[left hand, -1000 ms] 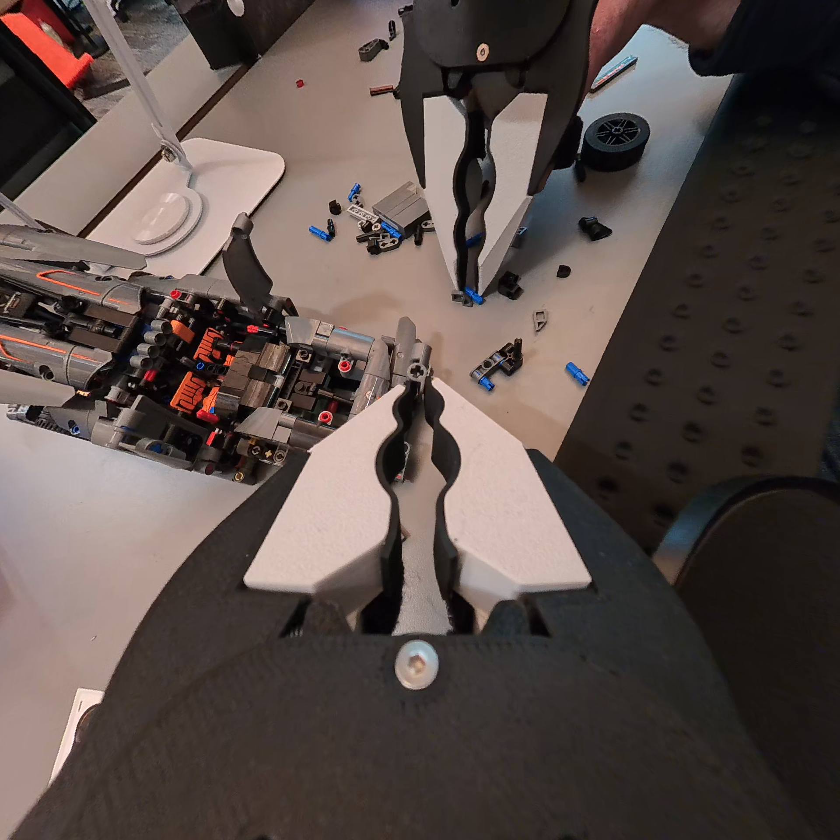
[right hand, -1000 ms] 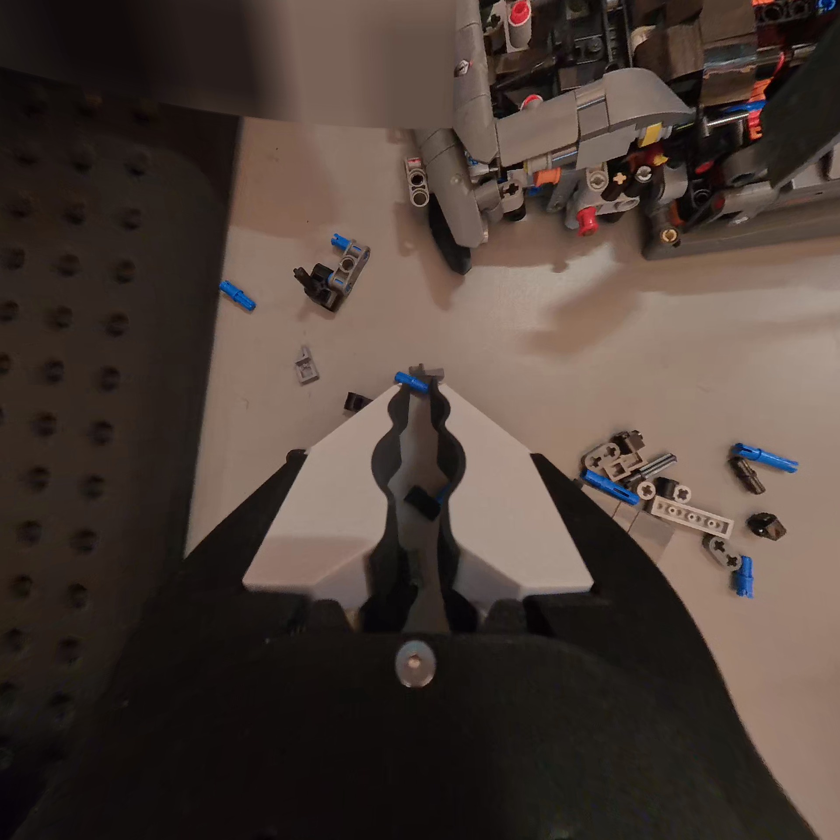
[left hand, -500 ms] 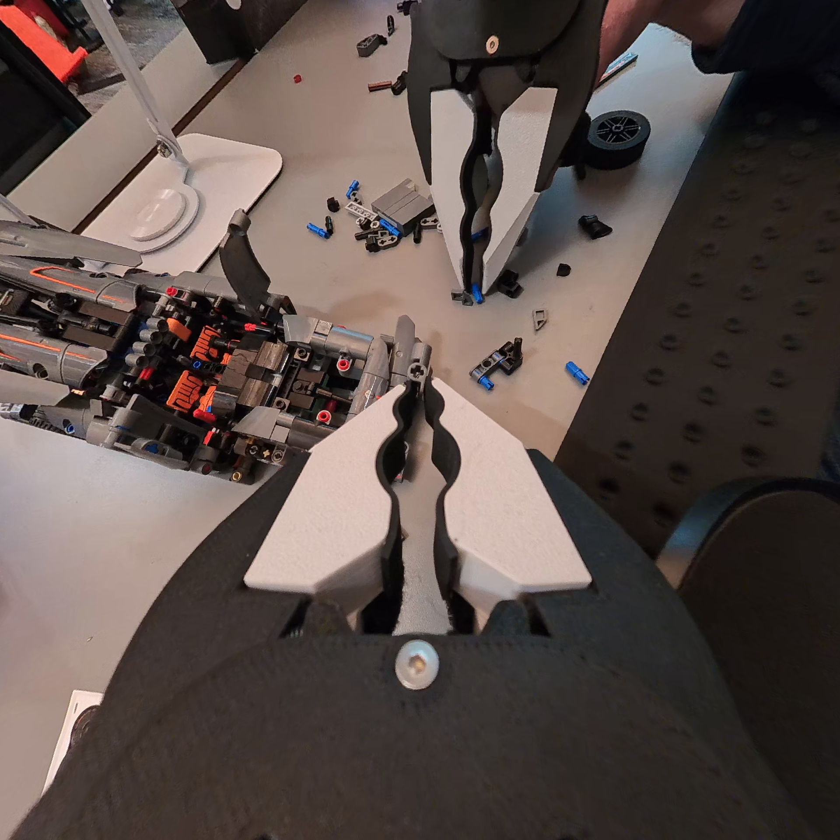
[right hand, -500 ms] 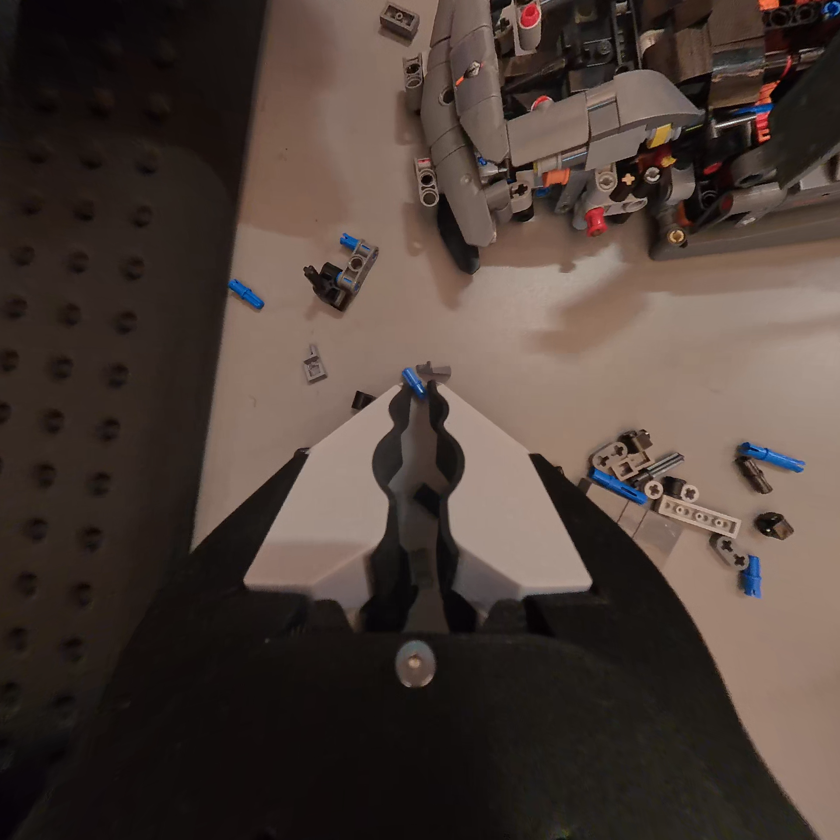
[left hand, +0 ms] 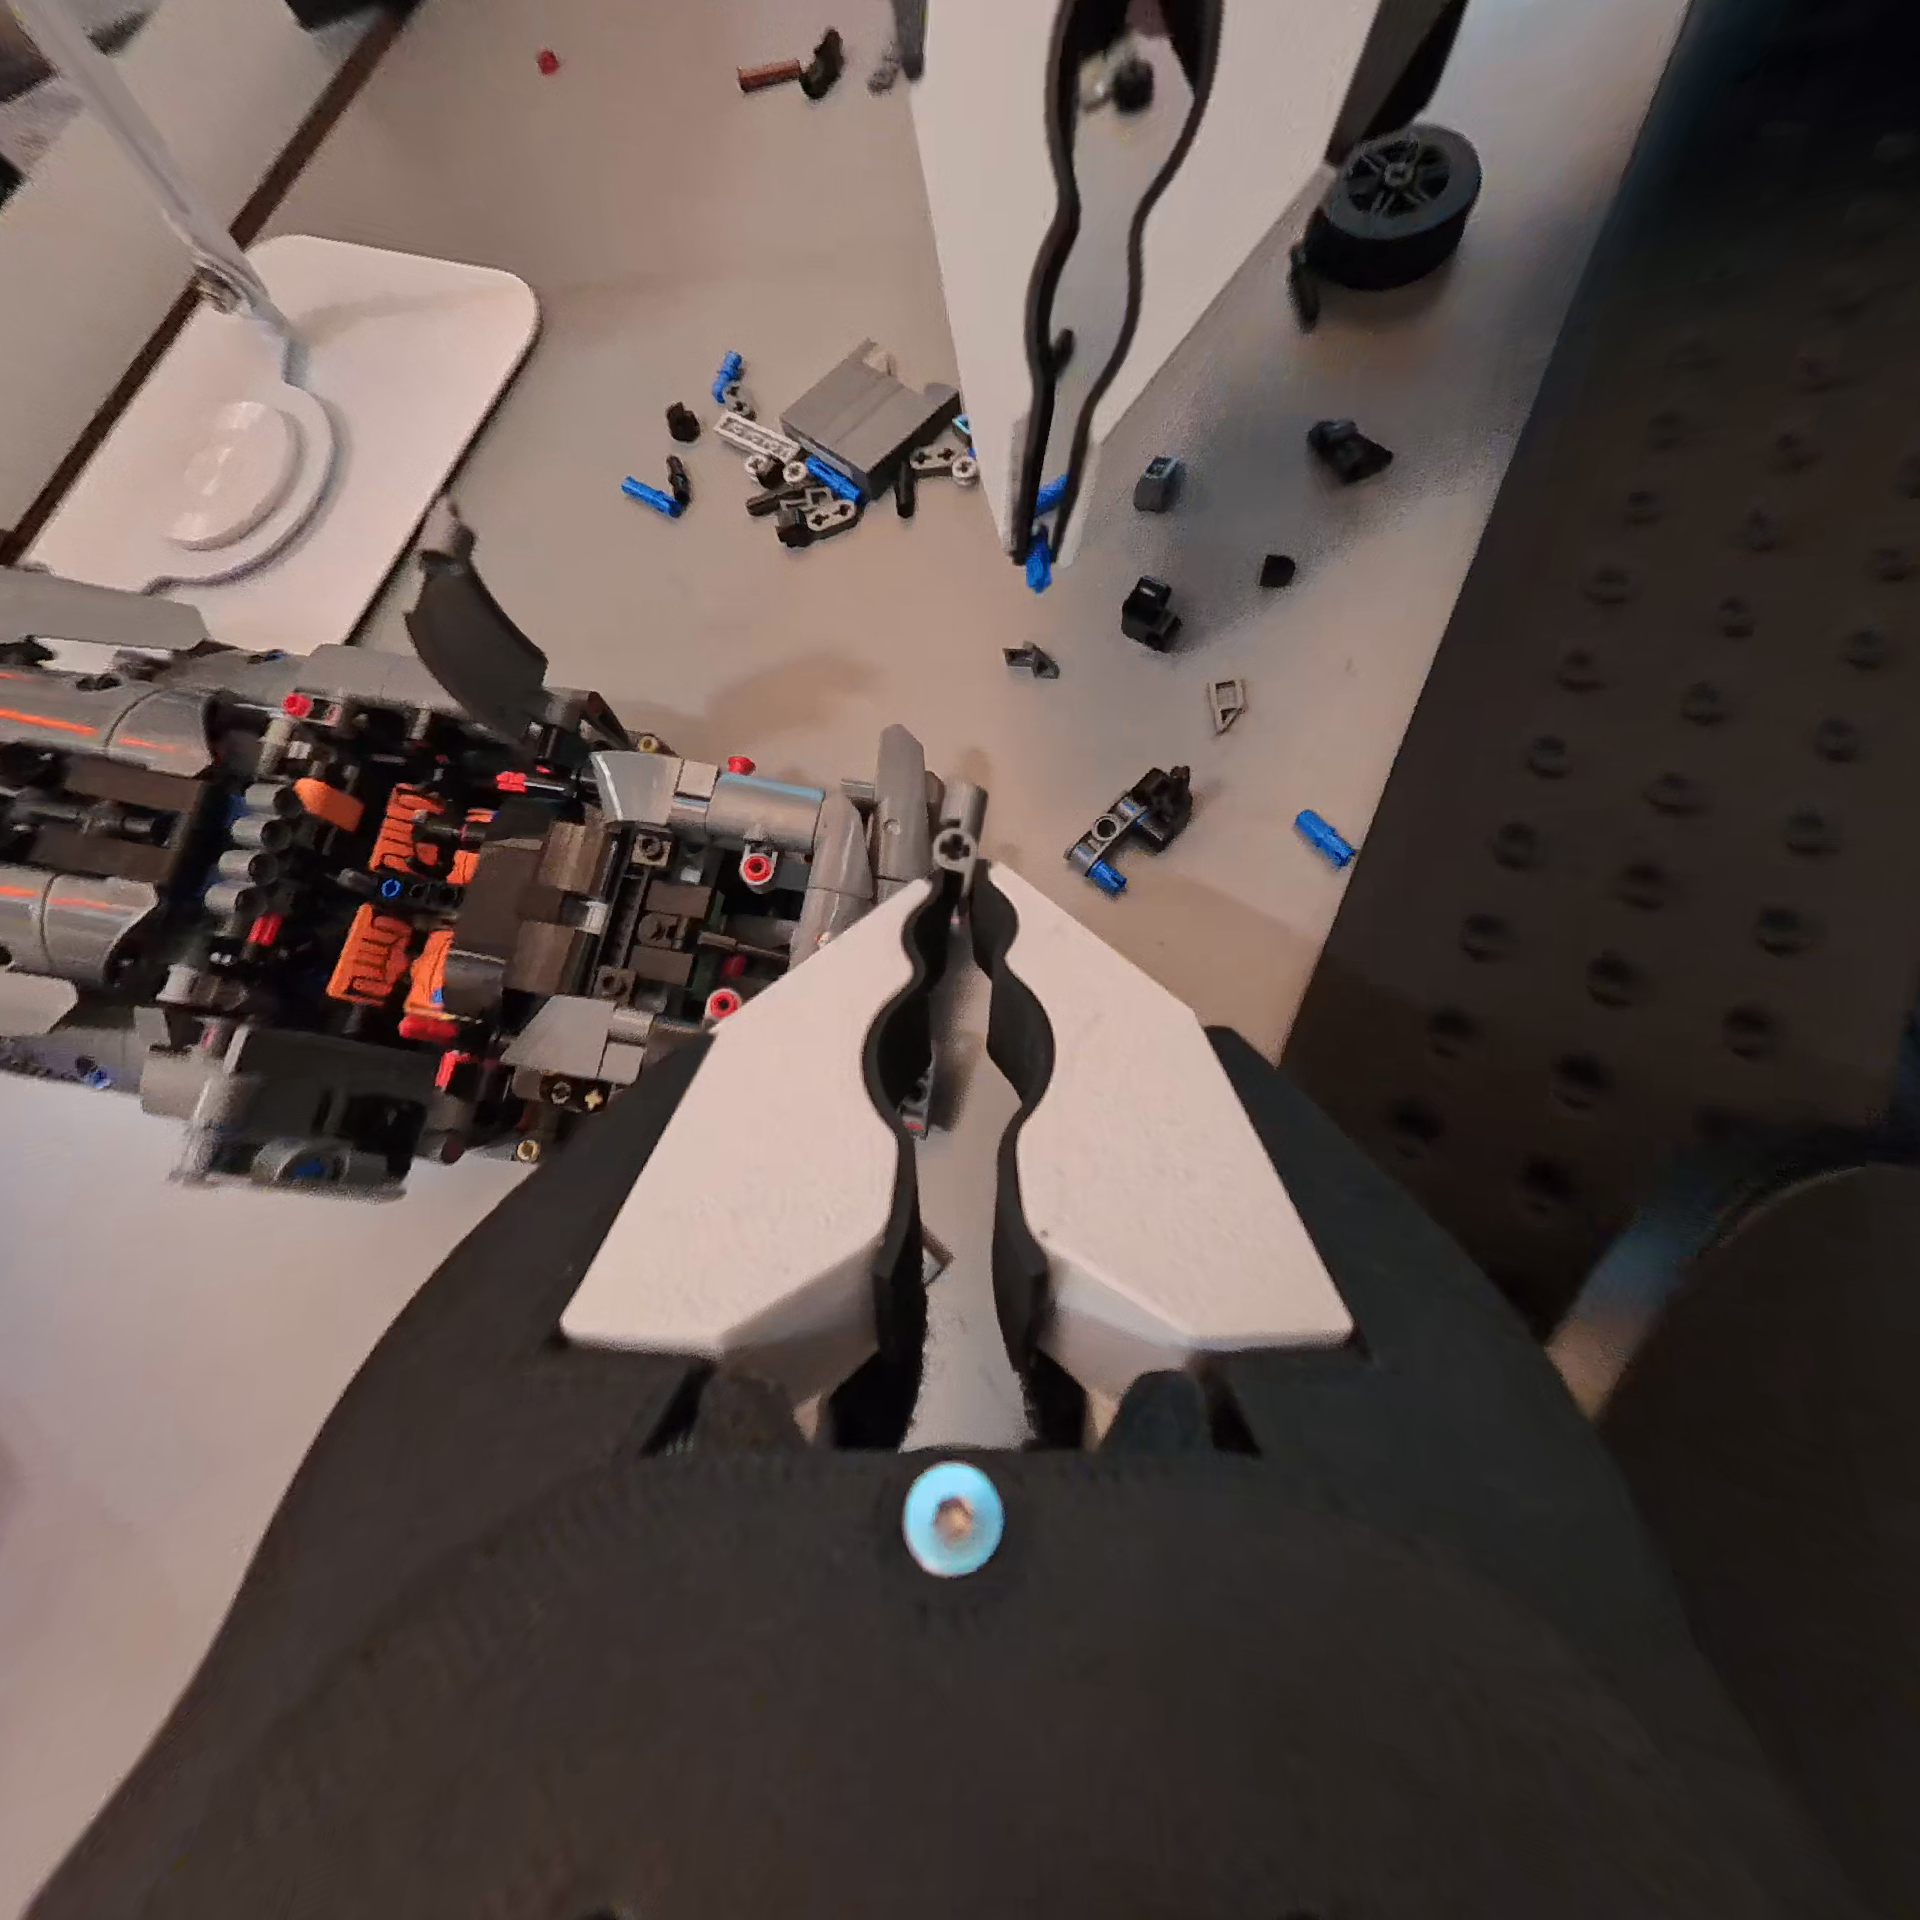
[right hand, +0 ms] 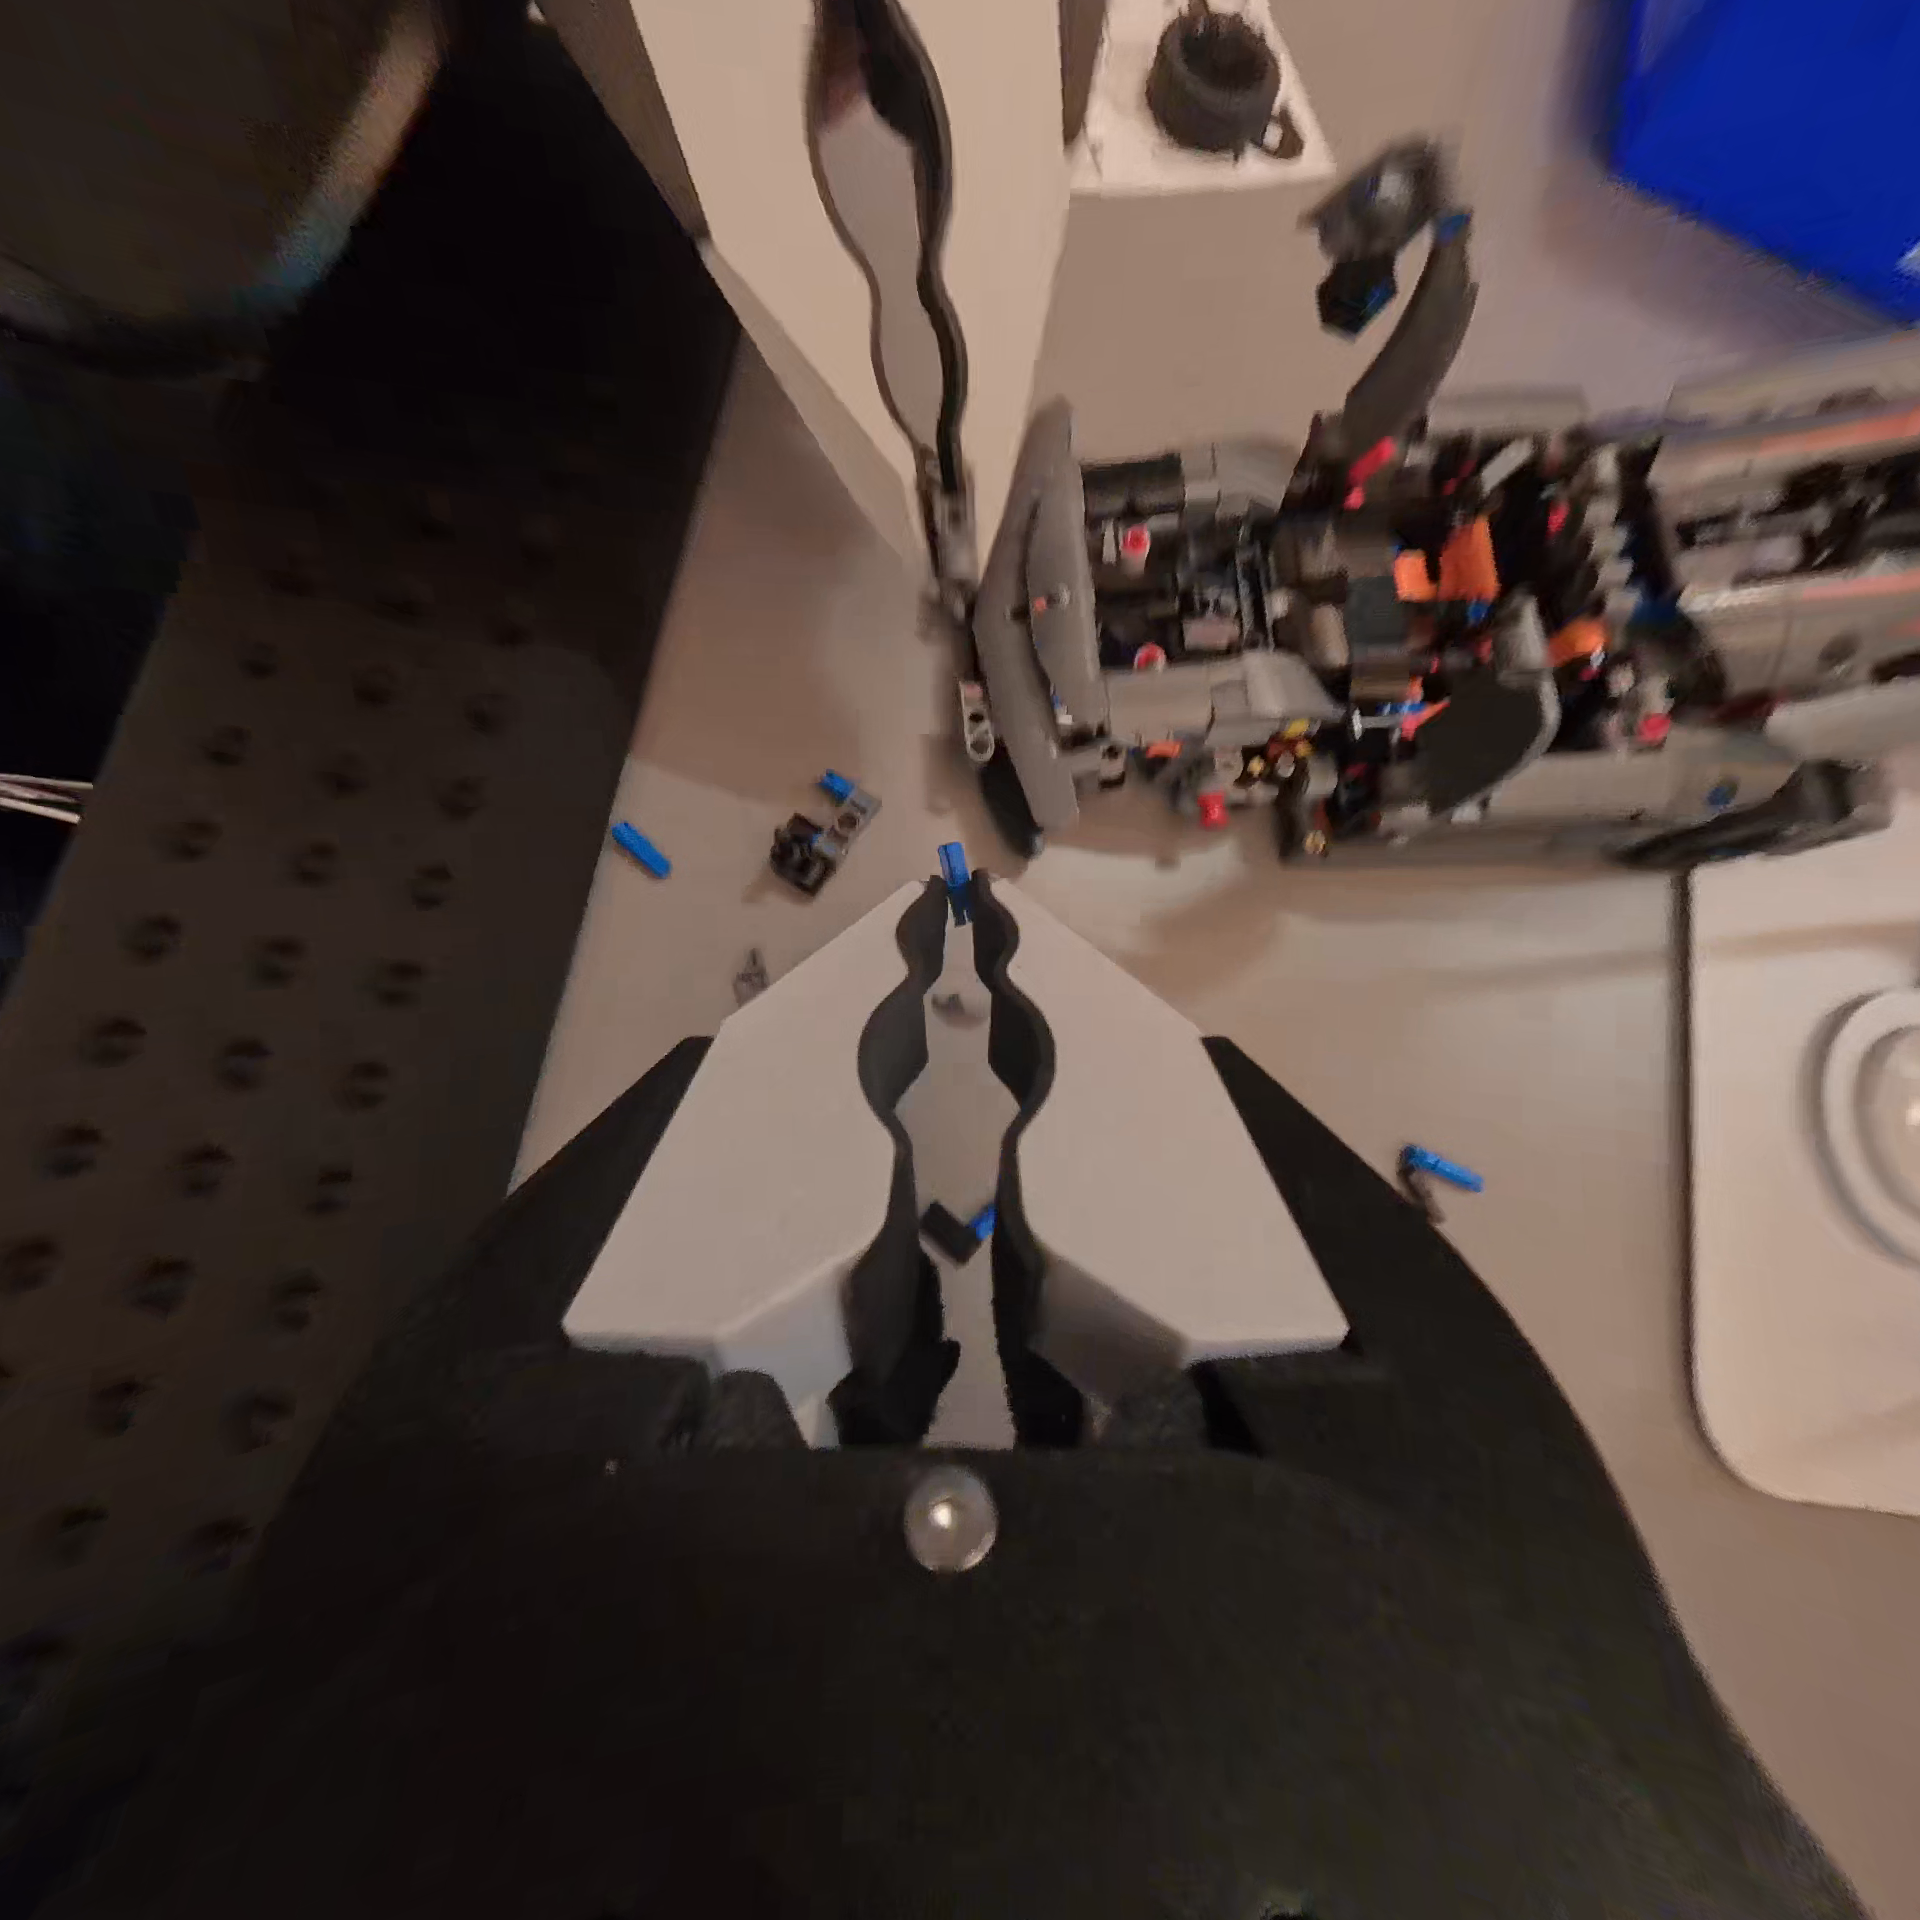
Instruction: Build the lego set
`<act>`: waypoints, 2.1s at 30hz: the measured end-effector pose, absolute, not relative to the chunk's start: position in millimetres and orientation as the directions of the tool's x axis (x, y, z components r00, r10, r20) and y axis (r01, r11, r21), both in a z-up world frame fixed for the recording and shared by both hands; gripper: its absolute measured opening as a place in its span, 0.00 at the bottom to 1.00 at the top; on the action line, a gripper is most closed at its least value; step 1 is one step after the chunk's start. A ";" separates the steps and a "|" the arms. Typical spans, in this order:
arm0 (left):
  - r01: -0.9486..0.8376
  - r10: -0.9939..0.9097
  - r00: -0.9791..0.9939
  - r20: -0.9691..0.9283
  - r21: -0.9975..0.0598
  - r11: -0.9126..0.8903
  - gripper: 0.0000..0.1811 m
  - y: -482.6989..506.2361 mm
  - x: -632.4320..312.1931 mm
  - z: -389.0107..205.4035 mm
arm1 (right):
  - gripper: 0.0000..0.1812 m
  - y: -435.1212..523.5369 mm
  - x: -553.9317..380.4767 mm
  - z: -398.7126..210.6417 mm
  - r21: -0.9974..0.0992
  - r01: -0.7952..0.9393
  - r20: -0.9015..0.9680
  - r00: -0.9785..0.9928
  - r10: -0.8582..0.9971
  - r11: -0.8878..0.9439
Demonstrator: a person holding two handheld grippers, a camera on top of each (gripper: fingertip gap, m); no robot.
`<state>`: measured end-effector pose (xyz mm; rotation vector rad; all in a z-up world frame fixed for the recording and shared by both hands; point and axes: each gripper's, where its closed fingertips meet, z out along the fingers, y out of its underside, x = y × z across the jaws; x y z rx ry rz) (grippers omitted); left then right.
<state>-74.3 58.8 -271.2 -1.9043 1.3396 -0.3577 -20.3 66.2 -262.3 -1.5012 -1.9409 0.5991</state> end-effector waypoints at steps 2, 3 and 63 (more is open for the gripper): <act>-0.697 -0.902 0.388 -0.187 -0.701 -0.154 0.00 60.5 -71.2 -274.9 | 0.01 63.0 -24.5 -259.4 -0.665 0.691 0.219 -0.185 0.958 0.285; -0.711 -0.909 0.375 -0.183 -0.685 -0.156 0.00 60.5 -70.0 -277.3 | 0.01 60.9 -26.6 -258.6 -0.667 0.685 0.224 -0.189 0.956 0.292; -0.809 -0.961 0.227 -0.160 -0.580 -0.095 0.01 67.9 -6.0 -303.9 | 0.01 67.3 -3.6 -300.4 -0.650 0.750 0.028 -0.135 0.991 0.120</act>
